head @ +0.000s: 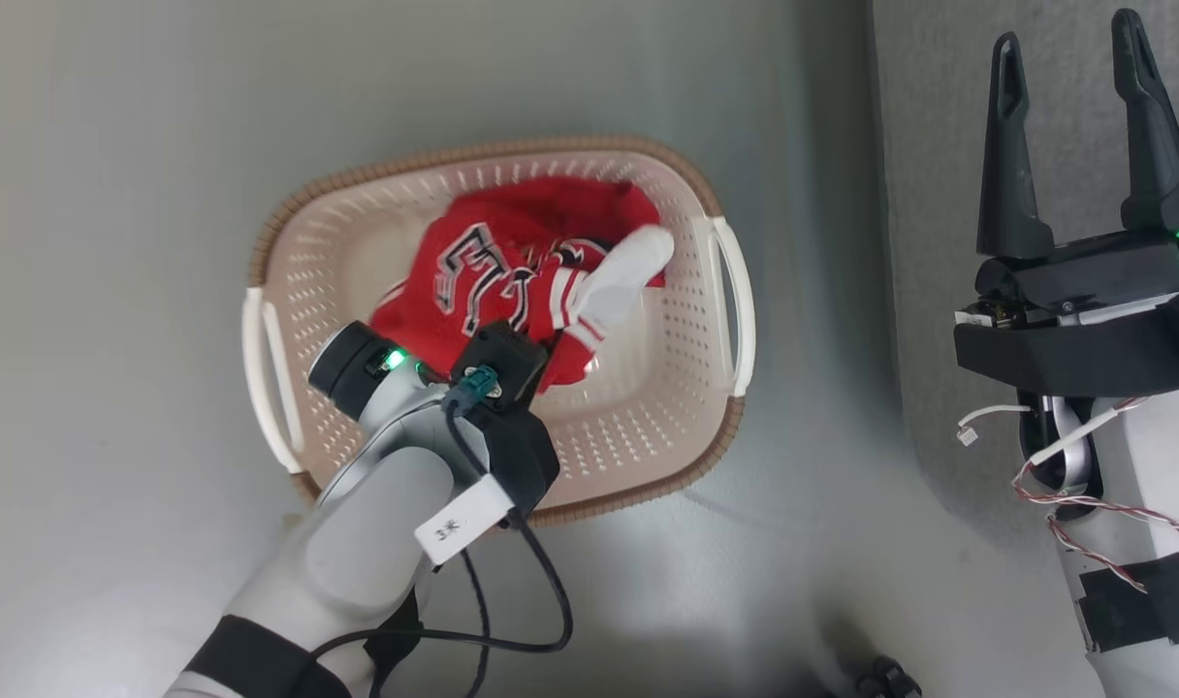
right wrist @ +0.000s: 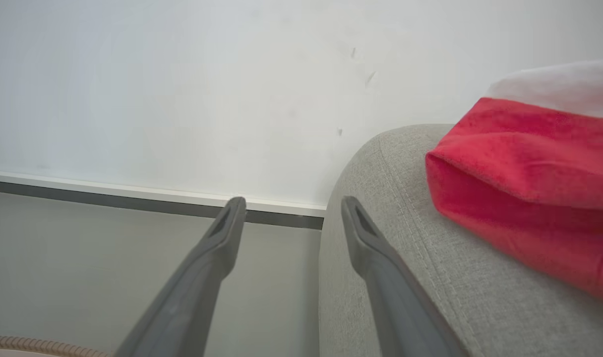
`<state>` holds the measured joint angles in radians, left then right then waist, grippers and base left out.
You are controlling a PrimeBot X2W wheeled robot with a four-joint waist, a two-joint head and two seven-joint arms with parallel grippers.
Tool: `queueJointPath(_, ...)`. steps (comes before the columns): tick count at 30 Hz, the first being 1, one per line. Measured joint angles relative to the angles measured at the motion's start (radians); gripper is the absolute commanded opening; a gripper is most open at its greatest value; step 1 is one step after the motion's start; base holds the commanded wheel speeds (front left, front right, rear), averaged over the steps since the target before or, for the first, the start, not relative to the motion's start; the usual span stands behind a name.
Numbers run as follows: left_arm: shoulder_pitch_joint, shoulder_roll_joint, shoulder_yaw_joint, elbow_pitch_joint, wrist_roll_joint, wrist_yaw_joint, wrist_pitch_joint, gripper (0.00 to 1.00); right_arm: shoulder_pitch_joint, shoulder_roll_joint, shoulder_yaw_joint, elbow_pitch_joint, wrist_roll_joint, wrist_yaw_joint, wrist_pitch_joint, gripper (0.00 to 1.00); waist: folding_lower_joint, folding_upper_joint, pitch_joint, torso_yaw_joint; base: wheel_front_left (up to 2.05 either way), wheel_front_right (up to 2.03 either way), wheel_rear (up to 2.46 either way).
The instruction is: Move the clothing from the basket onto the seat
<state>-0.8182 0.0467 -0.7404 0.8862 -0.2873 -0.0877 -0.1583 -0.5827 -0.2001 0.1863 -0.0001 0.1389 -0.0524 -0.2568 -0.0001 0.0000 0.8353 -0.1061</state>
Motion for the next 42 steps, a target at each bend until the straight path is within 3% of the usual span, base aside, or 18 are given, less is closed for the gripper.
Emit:
queueJointPath(7, 0.003, 0.000, 0.010, -0.053, -0.088, 0.009, -0.056, 0.00, -0.001, 0.001, -0.005, 0.044, 0.001, 0.009, 0.000, 1.00, 0.0000, 0.0000, -0.091, 0.029, 0.00, 0.00, 0.00)
queueJointPath(30, -0.020, -0.007, 0.035, -0.090, -0.139, -0.002, -0.086, 0.00, 0.127, 0.032, 0.007, 0.201, 0.015, 0.036, 0.000, 1.00, -0.0001, -0.0001, -0.426, 0.126, 0.00, 0.00, 0.00)
queueJointPath(42, -0.020, -0.008, 0.017, -0.114, -0.159, -0.019, -0.091, 0.00, 0.152, 0.075, 0.081, 0.303, 0.021, 0.090, 0.000, 1.00, 0.0000, -0.0001, -0.609, 0.139, 0.00, 0.00, 0.00)
